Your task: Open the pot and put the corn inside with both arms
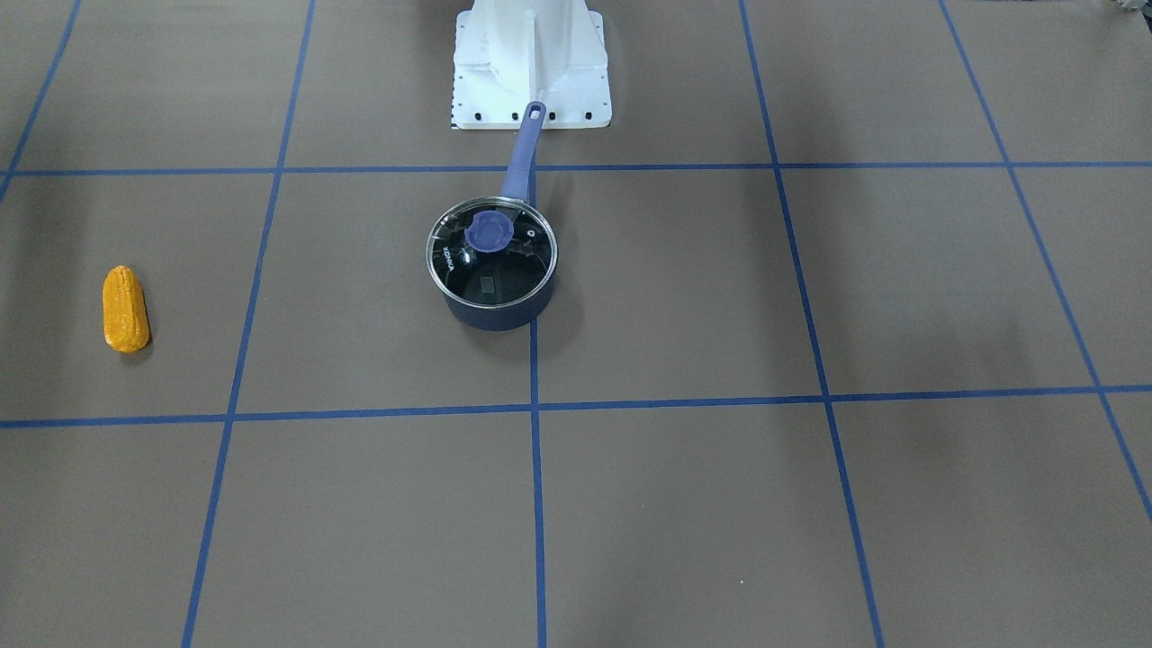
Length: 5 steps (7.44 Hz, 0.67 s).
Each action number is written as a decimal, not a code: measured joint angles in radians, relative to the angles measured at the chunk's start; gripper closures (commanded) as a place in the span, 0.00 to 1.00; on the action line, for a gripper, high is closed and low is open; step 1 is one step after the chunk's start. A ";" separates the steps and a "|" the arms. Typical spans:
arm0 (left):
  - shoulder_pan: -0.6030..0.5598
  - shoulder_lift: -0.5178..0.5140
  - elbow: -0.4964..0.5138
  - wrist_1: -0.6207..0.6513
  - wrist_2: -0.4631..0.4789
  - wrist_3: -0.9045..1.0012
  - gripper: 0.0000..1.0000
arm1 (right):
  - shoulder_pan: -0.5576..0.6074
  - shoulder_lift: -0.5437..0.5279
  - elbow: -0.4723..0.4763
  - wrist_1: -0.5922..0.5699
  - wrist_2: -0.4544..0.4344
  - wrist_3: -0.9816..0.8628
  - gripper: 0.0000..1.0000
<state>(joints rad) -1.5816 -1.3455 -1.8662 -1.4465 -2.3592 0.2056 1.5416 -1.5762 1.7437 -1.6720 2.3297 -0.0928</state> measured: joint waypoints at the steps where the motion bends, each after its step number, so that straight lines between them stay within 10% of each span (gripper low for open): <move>1: 0.000 0.001 -0.005 0.000 0.000 0.000 0.02 | 0.000 0.000 0.002 0.000 0.000 0.000 0.00; 5: 0.000 -0.002 -0.057 -0.002 0.000 -0.006 0.02 | 0.000 0.006 0.005 0.001 0.002 0.001 0.00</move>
<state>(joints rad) -1.5815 -1.3474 -1.9236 -1.4487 -2.3592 0.1996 1.5417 -1.5697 1.7486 -1.6711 2.3312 -0.0921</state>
